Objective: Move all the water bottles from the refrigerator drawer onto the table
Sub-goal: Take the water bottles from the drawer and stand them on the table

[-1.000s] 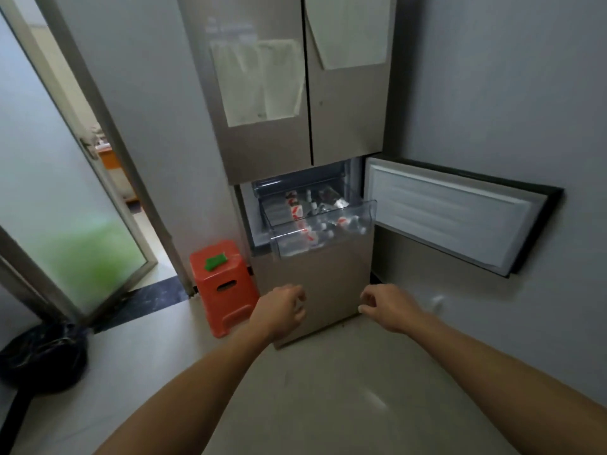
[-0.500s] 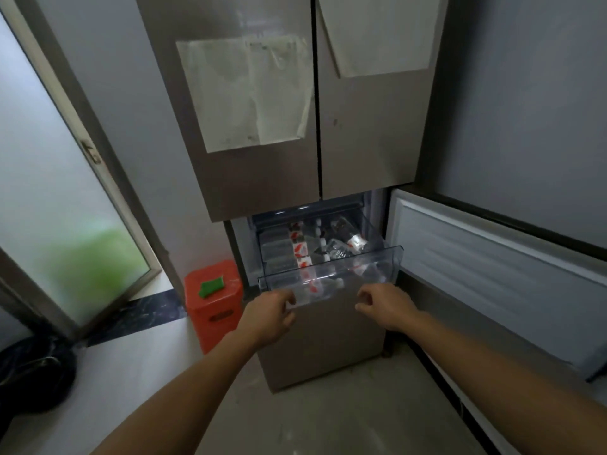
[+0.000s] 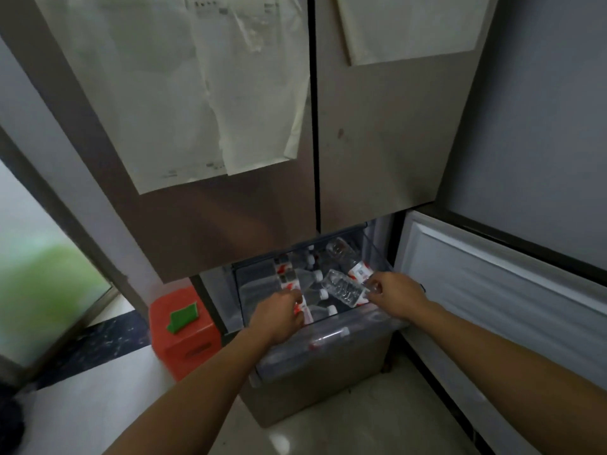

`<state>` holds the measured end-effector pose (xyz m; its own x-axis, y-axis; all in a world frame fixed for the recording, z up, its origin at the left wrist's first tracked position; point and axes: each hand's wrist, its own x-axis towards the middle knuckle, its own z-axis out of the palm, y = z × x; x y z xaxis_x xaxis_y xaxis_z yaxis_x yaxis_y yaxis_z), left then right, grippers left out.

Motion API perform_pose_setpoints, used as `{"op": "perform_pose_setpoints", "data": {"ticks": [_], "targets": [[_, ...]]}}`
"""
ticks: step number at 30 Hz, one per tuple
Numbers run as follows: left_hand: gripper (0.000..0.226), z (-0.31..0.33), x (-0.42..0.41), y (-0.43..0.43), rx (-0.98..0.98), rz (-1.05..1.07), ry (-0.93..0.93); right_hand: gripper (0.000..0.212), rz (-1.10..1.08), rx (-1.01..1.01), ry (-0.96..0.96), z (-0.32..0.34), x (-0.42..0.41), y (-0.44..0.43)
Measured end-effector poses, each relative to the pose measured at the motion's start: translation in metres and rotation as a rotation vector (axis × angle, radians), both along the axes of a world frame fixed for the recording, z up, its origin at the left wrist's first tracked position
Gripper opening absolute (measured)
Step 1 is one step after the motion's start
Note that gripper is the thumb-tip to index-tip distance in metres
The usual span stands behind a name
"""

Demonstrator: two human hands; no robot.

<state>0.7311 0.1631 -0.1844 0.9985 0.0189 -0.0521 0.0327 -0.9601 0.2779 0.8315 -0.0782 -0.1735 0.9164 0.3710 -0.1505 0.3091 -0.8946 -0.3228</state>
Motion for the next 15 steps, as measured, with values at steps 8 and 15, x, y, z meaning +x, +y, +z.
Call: {"op": "perform_pose_setpoints", "data": {"ticks": [8, 15], "targets": [[0.04, -0.034, 0.091, -0.012, 0.052, 0.051, 0.088, 0.033, 0.095, -0.119, 0.133, -0.048, 0.09, 0.011], [0.041, -0.078, 0.151, -0.007, 0.292, 0.092, 0.159, 0.066, 0.264, -0.412, 0.228, -0.102, 0.132, 0.024]]}}
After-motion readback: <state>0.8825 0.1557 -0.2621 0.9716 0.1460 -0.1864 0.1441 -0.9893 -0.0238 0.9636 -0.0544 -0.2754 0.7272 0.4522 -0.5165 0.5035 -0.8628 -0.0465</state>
